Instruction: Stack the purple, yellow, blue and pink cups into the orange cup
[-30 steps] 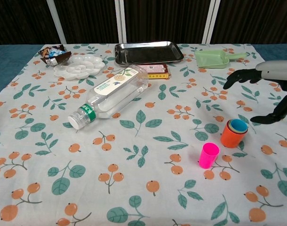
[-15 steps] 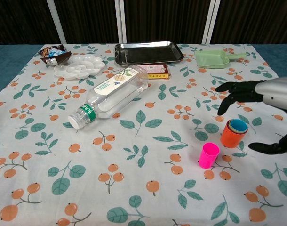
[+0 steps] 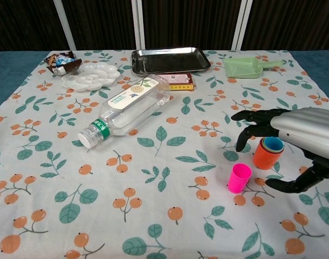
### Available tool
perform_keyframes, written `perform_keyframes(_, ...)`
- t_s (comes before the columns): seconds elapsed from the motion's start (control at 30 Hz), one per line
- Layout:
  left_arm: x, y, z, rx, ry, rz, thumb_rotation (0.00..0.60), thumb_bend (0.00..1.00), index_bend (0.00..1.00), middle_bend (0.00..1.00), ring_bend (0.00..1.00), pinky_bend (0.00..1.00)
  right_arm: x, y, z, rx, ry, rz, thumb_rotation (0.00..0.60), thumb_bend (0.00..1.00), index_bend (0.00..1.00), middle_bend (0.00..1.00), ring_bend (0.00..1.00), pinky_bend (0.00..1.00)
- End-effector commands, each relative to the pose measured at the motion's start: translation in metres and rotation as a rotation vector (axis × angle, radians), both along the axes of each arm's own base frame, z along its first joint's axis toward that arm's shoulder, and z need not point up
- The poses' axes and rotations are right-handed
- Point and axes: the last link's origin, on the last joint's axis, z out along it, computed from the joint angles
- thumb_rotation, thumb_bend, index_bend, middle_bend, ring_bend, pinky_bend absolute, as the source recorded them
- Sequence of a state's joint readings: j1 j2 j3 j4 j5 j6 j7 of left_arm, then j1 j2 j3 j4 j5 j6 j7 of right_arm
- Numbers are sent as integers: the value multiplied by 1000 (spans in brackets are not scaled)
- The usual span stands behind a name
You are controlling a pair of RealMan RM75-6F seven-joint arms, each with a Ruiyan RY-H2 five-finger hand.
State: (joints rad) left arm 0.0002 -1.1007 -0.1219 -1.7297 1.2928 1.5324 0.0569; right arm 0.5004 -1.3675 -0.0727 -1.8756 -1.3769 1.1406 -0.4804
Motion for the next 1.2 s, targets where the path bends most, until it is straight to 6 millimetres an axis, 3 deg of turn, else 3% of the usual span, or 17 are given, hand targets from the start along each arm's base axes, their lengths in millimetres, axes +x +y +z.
perform_keyframes(0.03, 0, 0, 0, 0, 0, 0, 600, 223, 168, 68, 5, 0, 1, -2, -3, 4, -2, -5, 600, 395, 314, 0, 88, 91)
perform_keyframes(1.2, -1, 0, 0, 0, 1, 3, 600, 223, 168, 68, 5, 0, -1, -12, -23, 21, -12, -38, 600, 395, 385, 0, 88, 90)
